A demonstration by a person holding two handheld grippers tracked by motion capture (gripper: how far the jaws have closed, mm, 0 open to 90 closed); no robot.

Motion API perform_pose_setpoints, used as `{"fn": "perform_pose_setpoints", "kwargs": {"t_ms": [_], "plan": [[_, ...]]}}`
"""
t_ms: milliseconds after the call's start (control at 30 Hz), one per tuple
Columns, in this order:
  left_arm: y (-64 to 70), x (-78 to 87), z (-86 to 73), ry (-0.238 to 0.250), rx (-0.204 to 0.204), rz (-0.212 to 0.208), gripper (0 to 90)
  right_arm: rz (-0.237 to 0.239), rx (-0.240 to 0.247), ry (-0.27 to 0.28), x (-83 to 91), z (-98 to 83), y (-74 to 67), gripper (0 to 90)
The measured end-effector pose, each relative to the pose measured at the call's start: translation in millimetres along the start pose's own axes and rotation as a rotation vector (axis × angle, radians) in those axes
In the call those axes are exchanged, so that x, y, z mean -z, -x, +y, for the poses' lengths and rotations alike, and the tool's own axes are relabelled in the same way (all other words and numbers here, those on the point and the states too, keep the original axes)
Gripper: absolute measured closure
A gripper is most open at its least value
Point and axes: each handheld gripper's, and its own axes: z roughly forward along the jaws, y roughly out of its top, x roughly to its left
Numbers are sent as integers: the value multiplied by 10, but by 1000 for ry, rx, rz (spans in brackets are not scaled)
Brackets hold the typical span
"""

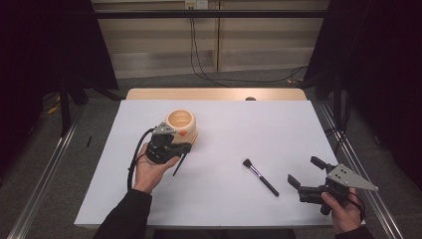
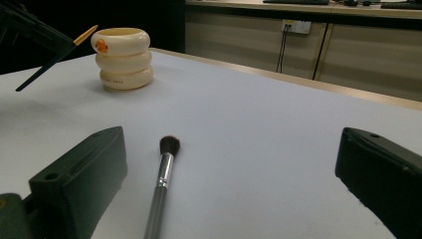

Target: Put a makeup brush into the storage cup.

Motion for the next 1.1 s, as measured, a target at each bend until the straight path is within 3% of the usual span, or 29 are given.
{"fn": "perform_pose_setpoints", "kwargs": {"t_ms": [167,233,500,700,833,900,967,1100], "plan": [[-1,57,-8,46,-4,1,836,-3,2,3,-1,-1,2,0],[9,81,-21,72,-2,20,836,-5,2,-2,0,-1,2,0],[-1,205,-32,179,2,10,836,-3,1,3,0,-1,0,0],[16,260,-33,221,7,16,836,-2,3,6,0,-1,2,0],[27,310,-28,283,-5,14,836,-2,4,5,2,0,4,0],[36,335,-22,294,-11,23,836,-6,4,7,2,0,3,0],[30,345,-17,305,-18,5,836,-6,3,7,2,0,4,0],[39,379,-10,329,-5,16,836,-6,4,7,6,-1,5,0]]}}
